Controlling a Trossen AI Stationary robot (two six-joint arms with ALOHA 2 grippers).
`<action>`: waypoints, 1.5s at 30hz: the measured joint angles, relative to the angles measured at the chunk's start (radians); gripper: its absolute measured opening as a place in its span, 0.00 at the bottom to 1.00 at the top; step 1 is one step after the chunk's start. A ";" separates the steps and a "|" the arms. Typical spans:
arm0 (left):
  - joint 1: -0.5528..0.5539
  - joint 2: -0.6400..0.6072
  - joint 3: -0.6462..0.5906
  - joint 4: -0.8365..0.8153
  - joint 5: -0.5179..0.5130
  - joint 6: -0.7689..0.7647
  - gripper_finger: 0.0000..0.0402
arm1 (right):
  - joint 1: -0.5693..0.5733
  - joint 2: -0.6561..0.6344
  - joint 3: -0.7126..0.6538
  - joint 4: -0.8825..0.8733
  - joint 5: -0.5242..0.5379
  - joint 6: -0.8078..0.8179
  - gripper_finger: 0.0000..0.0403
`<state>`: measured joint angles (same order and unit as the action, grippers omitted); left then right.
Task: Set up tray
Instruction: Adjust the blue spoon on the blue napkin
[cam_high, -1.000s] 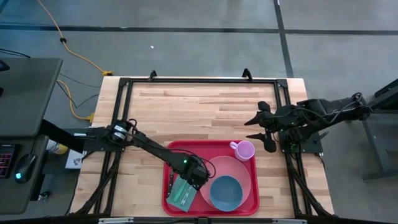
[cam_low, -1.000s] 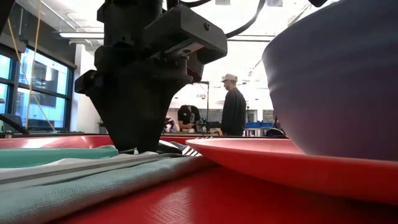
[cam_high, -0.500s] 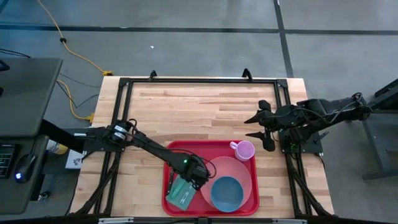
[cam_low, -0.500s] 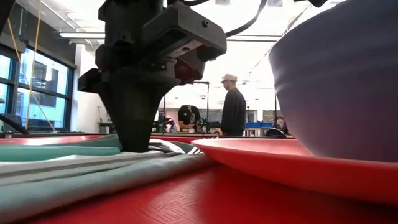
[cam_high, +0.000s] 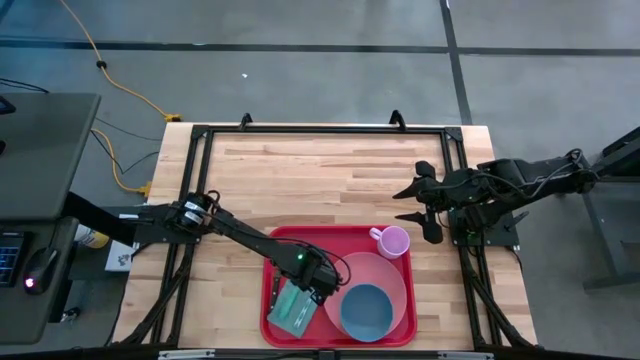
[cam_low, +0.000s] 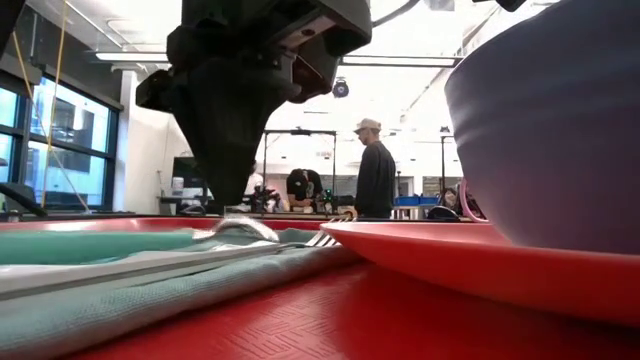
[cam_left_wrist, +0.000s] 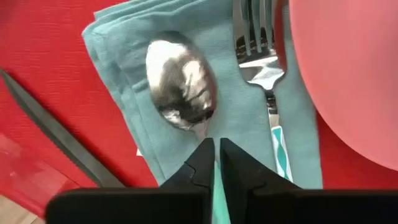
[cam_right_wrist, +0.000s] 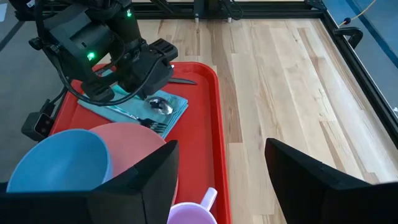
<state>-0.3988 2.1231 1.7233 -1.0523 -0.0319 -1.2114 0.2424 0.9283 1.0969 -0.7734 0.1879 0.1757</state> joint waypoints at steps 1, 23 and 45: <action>0.000 0.000 0.000 -0.001 0.000 0.000 0.12 | 0.000 0.000 0.000 0.000 0.000 0.000 0.54; 0.000 -0.001 0.000 0.004 -0.014 0.001 0.18 | 0.000 0.000 0.000 -0.001 -0.045 0.000 0.54; 0.000 0.006 0.000 -0.051 -0.083 0.011 0.39 | 0.000 0.000 0.000 -0.001 -0.068 0.017 0.54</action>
<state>-0.3988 2.1292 1.7233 -1.1031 -0.1146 -1.2007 0.2426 0.9283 1.0969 -0.7742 0.1204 0.1924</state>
